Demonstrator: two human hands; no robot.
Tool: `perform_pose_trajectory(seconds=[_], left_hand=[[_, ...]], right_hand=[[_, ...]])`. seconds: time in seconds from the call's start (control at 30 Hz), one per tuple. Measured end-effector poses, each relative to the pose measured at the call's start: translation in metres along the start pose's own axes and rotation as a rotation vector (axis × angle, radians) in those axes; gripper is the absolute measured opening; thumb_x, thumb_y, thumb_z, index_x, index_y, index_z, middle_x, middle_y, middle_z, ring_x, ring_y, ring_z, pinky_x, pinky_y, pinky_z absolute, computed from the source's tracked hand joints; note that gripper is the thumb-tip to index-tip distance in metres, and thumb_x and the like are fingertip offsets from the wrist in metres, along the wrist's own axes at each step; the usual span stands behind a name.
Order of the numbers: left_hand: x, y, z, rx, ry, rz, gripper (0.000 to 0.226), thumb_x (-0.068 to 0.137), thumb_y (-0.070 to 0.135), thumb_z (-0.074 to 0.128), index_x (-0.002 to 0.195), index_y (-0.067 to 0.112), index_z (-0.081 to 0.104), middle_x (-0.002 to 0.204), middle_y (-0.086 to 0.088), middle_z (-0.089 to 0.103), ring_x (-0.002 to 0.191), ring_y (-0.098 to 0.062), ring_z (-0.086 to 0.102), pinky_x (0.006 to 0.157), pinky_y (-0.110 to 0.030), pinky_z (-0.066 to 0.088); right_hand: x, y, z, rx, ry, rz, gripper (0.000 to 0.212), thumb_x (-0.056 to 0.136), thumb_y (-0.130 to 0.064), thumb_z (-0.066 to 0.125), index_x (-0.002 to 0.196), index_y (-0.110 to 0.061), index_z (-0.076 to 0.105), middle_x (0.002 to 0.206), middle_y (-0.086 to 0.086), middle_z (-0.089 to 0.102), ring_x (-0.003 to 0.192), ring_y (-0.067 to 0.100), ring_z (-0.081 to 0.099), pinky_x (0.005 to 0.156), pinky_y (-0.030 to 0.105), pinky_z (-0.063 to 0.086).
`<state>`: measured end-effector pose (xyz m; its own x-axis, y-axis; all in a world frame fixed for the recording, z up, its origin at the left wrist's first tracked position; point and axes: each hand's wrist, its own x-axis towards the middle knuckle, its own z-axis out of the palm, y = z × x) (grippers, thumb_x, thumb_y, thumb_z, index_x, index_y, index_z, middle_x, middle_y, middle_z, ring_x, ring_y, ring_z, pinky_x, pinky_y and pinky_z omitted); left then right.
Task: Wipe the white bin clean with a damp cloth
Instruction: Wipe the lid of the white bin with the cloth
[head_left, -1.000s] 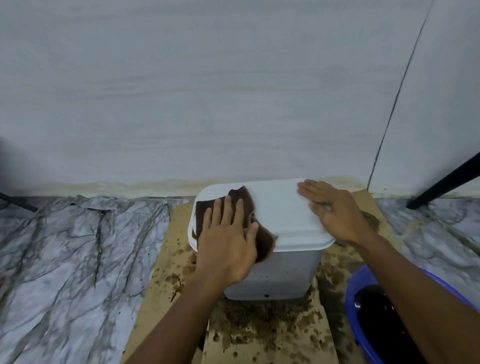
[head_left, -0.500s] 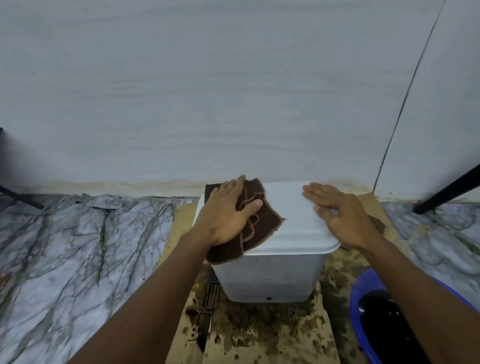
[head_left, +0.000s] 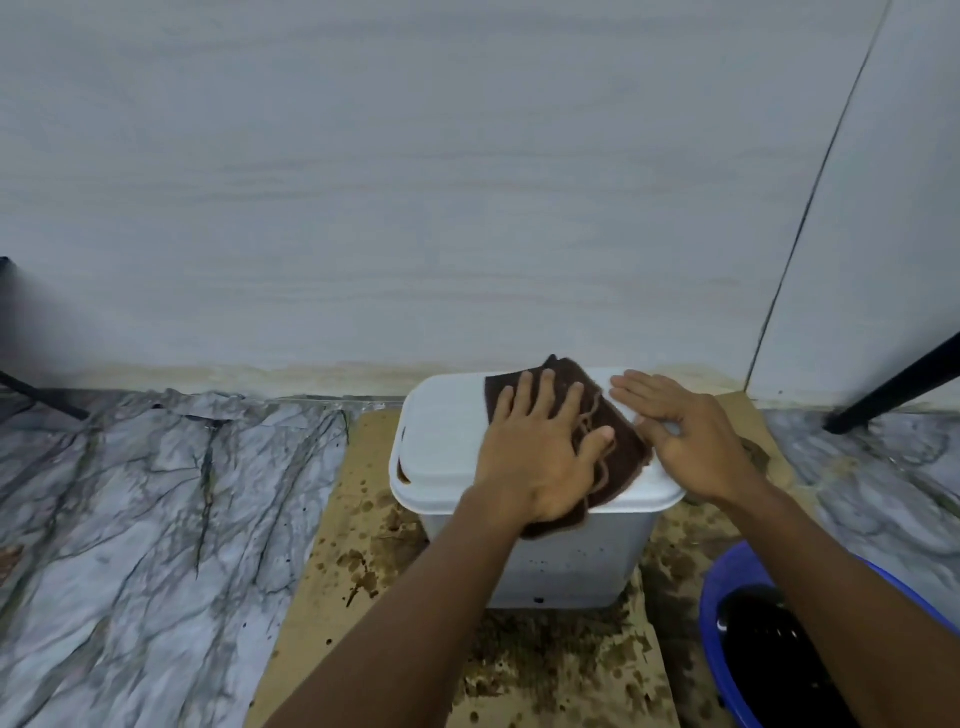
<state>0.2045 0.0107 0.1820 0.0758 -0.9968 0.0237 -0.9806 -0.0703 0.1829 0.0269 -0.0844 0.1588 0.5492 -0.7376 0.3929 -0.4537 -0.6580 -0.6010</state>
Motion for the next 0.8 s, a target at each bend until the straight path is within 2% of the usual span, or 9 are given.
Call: perform_pose_trajectory(seconds=[0.1, 0.17, 0.27, 0.33, 0.4, 0.53, 0.6, 0.73, 0.8], left_hand=[[-0.021, -0.017, 0.001, -0.032, 0.069, 0.039, 0.062, 0.105, 0.059, 0.017, 0.162, 0.033, 0.017, 0.171, 0.0, 0.006, 0.158, -0.017, -0.003, 0.127, -0.035, -0.005], [-0.037, -0.04, 0.001, -0.05, 0.102, 0.003, 0.064, 0.103, 0.064, 0.016, 0.161, 0.037, 0.018, 0.17, 0.003, 0.006, 0.157, -0.015, -0.002, 0.125, -0.032, -0.006], [-0.043, -0.077, -0.006, -0.007, 0.085, -0.166, 0.074, 0.096, 0.074, 0.008, 0.161, 0.038, 0.011, 0.17, 0.004, 0.001, 0.157, -0.017, -0.004, 0.126, -0.038, -0.004], [-0.03, -0.089, -0.013, -0.048, 0.025, -0.296, 0.075, 0.097, 0.073, 0.012, 0.162, 0.036, 0.006, 0.171, -0.001, -0.003, 0.157, -0.021, -0.008, 0.127, -0.043, -0.001], [-0.008, -0.081, -0.017, -0.037, -0.006, -0.334, 0.073, 0.101, 0.067, 0.016, 0.163, 0.031, 0.004, 0.171, -0.008, -0.006, 0.157, -0.027, -0.01, 0.127, -0.045, -0.004], [0.017, -0.027, -0.012, -0.031, -0.021, -0.154, 0.069, 0.104, 0.06, 0.019, 0.163, 0.029, 0.003, 0.17, -0.011, -0.008, 0.157, -0.028, -0.011, 0.127, -0.044, -0.008], [0.006, -0.008, -0.005, -0.013, -0.025, -0.056, 0.067, 0.104, 0.059, 0.016, 0.163, 0.03, 0.003, 0.17, -0.006, -0.009, 0.157, -0.024, -0.013, 0.127, -0.041, -0.009], [-0.034, -0.03, 0.002, -0.016, 0.058, 0.091, 0.064, 0.104, 0.063, 0.014, 0.162, 0.036, 0.007, 0.17, 0.004, -0.006, 0.156, -0.012, -0.013, 0.125, -0.03, -0.013], [-0.044, -0.055, 0.002, 0.017, 0.098, 0.11, 0.07, 0.1, 0.071, 0.014, 0.162, 0.038, 0.008, 0.17, 0.007, -0.005, 0.156, -0.009, -0.012, 0.125, -0.03, -0.011]], right_hand=[[-0.001, -0.001, 0.0, 0.016, -0.001, 0.014, 0.041, 0.093, 0.007, 0.061, 0.128, -0.011, 0.067, 0.135, -0.009, 0.055, 0.136, 0.011, 0.045, 0.121, 0.032, 0.024], [-0.001, -0.002, 0.002, 0.033, -0.011, 0.036, 0.04, 0.094, 0.007, 0.06, 0.129, -0.011, 0.066, 0.136, -0.009, 0.054, 0.137, 0.011, 0.043, 0.121, 0.029, 0.022], [-0.001, -0.004, 0.003, 0.035, -0.015, 0.047, 0.038, 0.095, 0.006, 0.058, 0.13, -0.009, 0.065, 0.136, -0.011, 0.052, 0.137, 0.009, 0.042, 0.119, 0.024, 0.02], [0.0, -0.005, 0.003, 0.021, -0.021, 0.047, 0.038, 0.096, 0.006, 0.057, 0.13, -0.007, 0.065, 0.136, -0.01, 0.052, 0.137, 0.009, 0.041, 0.12, 0.026, 0.02], [0.002, -0.006, 0.003, 0.011, -0.029, 0.058, 0.039, 0.096, 0.006, 0.056, 0.131, -0.008, 0.064, 0.138, -0.007, 0.053, 0.136, 0.008, 0.039, 0.12, 0.026, 0.019], [0.002, -0.004, 0.003, -0.015, -0.019, 0.047, 0.042, 0.095, 0.006, 0.056, 0.132, -0.013, 0.064, 0.138, -0.011, 0.051, 0.135, 0.006, 0.039, 0.119, 0.02, 0.016], [0.002, -0.001, 0.003, -0.02, -0.024, 0.051, 0.042, 0.095, 0.004, 0.057, 0.133, -0.015, 0.064, 0.14, -0.009, 0.052, 0.137, 0.007, 0.038, 0.122, 0.026, 0.017], [0.004, -0.001, -0.002, 0.158, -0.023, 0.14, 0.041, 0.093, 0.005, 0.063, 0.127, -0.017, 0.069, 0.141, -0.005, 0.057, 0.141, 0.011, 0.041, 0.125, 0.034, 0.021], [0.006, -0.004, -0.008, 0.227, -0.054, 0.182, 0.04, 0.091, 0.008, 0.064, 0.123, -0.015, 0.07, 0.134, -0.01, 0.058, 0.138, 0.009, 0.044, 0.125, 0.035, 0.023]])
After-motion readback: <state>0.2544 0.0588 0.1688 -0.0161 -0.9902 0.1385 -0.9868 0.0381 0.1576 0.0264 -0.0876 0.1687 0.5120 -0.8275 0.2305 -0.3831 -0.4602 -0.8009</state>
